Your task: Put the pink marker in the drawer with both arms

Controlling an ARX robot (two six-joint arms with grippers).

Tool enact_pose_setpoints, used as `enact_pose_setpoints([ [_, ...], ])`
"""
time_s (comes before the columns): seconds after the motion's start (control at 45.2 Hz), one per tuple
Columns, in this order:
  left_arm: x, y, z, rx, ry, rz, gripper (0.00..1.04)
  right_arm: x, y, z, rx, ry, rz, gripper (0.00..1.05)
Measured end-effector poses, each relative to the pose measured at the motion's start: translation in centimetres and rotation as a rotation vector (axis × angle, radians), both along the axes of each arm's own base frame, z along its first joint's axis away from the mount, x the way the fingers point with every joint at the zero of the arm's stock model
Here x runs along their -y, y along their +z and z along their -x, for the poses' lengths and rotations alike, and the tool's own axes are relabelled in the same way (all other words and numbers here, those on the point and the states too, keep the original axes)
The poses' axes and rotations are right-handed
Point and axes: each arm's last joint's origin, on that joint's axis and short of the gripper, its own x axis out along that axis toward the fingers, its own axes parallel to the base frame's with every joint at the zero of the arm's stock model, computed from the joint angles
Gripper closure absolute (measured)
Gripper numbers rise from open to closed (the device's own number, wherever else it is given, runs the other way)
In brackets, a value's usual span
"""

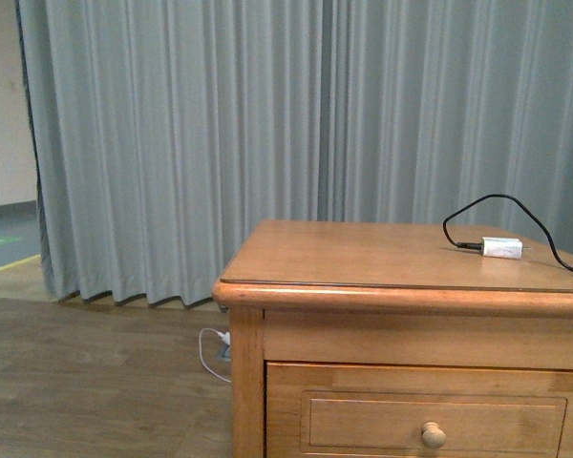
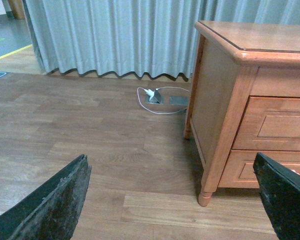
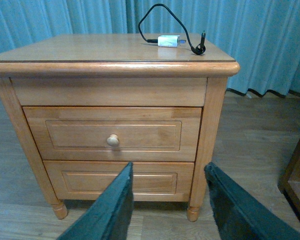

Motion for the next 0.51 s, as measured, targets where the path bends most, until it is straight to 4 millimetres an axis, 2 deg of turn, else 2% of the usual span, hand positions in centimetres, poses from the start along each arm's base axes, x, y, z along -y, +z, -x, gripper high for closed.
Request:
enact_pose_setpoints([
  [0.066, 0.00, 0.00, 0.00, 0.000, 0.000, 0.000, 0.06, 0.00, 0.00, 0.00, 0.000, 0.000, 0.000, 0.48],
  [0.133, 0.00, 0.00, 0.00, 0.000, 0.000, 0.000, 0.06, 0.00, 0.00, 0.00, 0.000, 0.000, 0.000, 0.32],
  [0.288, 0.00, 0.00, 0.00, 0.000, 0.000, 0.000, 0.06, 0.00, 0.00, 0.00, 0.000, 0.000, -0.001, 0.07],
  [0.509, 0.00, 0.00, 0.00, 0.000, 0.000, 0.000, 0.06, 0.00, 0.00, 0.00, 0.000, 0.000, 0.000, 0.08],
])
